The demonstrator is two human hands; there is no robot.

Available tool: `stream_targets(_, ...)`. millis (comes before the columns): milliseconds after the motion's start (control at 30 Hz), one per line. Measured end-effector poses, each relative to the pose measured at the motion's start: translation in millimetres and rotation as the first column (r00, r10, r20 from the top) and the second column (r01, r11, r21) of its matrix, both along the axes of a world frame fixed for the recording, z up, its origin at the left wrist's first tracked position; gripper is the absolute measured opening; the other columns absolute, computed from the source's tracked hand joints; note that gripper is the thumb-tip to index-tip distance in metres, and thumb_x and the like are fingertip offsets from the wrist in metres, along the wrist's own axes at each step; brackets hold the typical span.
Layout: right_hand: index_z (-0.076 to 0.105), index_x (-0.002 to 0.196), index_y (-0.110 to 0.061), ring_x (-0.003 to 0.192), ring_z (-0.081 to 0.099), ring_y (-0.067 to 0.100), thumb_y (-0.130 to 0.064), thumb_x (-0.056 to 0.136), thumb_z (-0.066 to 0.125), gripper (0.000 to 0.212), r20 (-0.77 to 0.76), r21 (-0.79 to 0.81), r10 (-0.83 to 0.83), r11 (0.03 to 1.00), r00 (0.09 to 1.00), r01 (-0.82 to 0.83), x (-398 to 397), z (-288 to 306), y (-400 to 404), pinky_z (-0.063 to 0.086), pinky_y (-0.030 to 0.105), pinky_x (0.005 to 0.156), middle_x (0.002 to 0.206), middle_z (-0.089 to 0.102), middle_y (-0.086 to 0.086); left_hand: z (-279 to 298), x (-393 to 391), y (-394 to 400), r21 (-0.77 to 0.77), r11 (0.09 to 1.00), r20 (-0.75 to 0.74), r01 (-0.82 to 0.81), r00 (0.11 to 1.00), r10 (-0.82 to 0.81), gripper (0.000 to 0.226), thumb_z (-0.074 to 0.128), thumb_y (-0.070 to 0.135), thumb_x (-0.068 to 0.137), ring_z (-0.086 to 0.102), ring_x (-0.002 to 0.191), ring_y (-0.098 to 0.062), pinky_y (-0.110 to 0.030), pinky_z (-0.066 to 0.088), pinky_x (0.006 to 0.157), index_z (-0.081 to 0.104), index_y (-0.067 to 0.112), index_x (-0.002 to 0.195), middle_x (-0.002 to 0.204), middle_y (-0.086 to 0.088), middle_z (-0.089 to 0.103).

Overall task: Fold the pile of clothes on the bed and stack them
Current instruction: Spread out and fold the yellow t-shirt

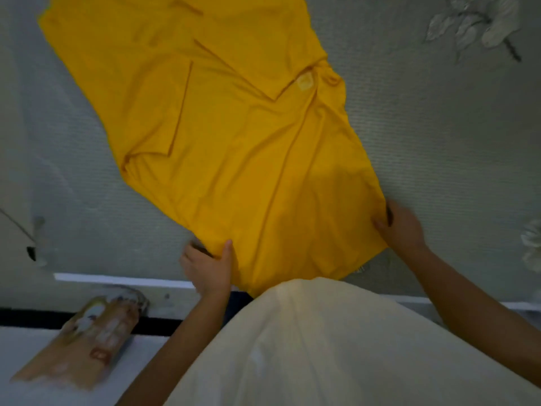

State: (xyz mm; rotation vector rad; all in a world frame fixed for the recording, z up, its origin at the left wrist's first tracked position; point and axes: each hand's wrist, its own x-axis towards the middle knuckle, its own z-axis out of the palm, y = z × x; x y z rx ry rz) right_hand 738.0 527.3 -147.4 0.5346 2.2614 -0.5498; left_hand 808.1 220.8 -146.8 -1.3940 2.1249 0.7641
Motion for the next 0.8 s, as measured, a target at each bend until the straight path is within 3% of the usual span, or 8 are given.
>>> stream_targets(33,0.058,0.077,0.0,0.074,0.054,0.031,-0.008,0.089,0.057,0.015,-0.016,0.0,0.021,1.0,1.0,-0.021,5,-1,2,0.038,0.022,0.059,0.075,0.058,0.02,-1,12,8,0.045,0.992,0.001,-0.116,0.993,0.116,0.056,0.068,0.029,0.081,0.047,0.112,-0.039,-0.046,0.037,0.089,0.045,-0.008,0.117,0.118,-0.026,0.049)
stream_targets(67,0.05,0.061,-0.009,0.063,0.048,0.027,-0.008,0.09,0.055,0.03,-0.038,0.003,0.058,0.998,0.998,-0.058,10,-3,5,0.03,0.014,0.049,0.06,0.05,0.01,0,23,15,0.091,0.975,0.02,-0.2,0.98,0.199,0.049,0.067,0.028,0.082,0.05,0.108,-0.038,-0.044,0.039,0.085,0.048,-0.007,0.112,0.114,-0.025,0.053)
stream_targets(167,0.032,0.05,-0.019,0.058,0.037,0.019,-0.01,0.094,0.049,0.047,-0.072,0.004,0.162,0.987,0.984,-0.162,13,-2,9,0.02,0.027,0.046,0.052,0.033,-0.003,1,54,36,0.296,0.924,0.022,-0.24,0.969,0.245,0.026,0.061,0.022,0.087,0.053,0.103,-0.034,-0.036,0.039,0.077,0.055,0.001,0.102,0.103,-0.02,0.057)
stream_targets(267,0.039,0.055,-0.009,0.064,0.039,0.021,-0.009,0.095,0.045,0.041,-0.136,0.01,0.128,0.992,0.982,-0.128,17,2,15,0.013,0.035,0.053,0.054,0.037,0.002,1,77,41,0.463,0.849,-0.068,-0.256,0.944,0.322,0.028,0.057,0.014,0.09,0.049,0.101,-0.02,-0.028,0.036,0.079,0.053,0.004,0.115,0.11,-0.011,0.053)
stream_targets(400,0.05,0.072,0.002,0.073,0.036,0.021,-0.01,0.097,0.041,0.028,-0.27,-0.065,-0.202,0.979,0.941,0.192,21,16,27,0.018,0.031,0.053,0.06,0.035,0.006,2,101,34,0.688,0.626,-0.039,-0.366,0.843,0.536,0.042,0.051,0.01,0.092,0.05,0.101,-0.02,-0.034,0.04,0.088,0.041,0.005,0.133,0.127,-0.014,0.051)
stream_targets(600,0.056,0.09,0.012,0.08,0.04,0.023,-0.014,0.098,0.037,0.033,-0.354,-0.038,-0.243,0.969,0.903,0.246,36,45,47,0.026,0.03,0.068,0.082,0.045,0.017,11,138,38,0.86,0.415,0.091,-0.297,0.889,0.448,0.051,0.067,0.014,0.08,0.058,0.09,-0.023,-0.031,0.05,0.073,0.045,0.007,0.125,0.12,-0.013,0.056)
stream_targets(733,0.042,0.06,-0.004,0.074,0.037,0.024,-0.01,0.097,0.04,0.037,-0.364,0.008,-0.123,0.991,0.923,0.136,48,63,56,0.018,0.029,0.059,0.06,0.036,0.008,9,148,58,0.757,0.613,-0.056,-0.227,0.912,0.406,0.037,0.051,0.006,0.092,0.054,0.109,-0.031,-0.033,0.044,0.085,0.045,0.001,0.129,0.128,-0.02,0.052)
stream_targets(800,0.05,0.064,0.0,0.073,0.042,0.027,-0.007,0.096,0.041,0.034,-0.354,0.063,-0.023,0.997,0.935,0.049,52,72,62,0.016,0.032,0.055,0.063,0.044,0.012,9,147,72,0.676,0.712,-0.134,-0.189,0.919,0.372,0.03,0.053,0.011,0.092,0.054,0.103,-0.028,-0.031,0.041,0.083,0.051,0.005,0.121,0.124,-0.021,0.054)
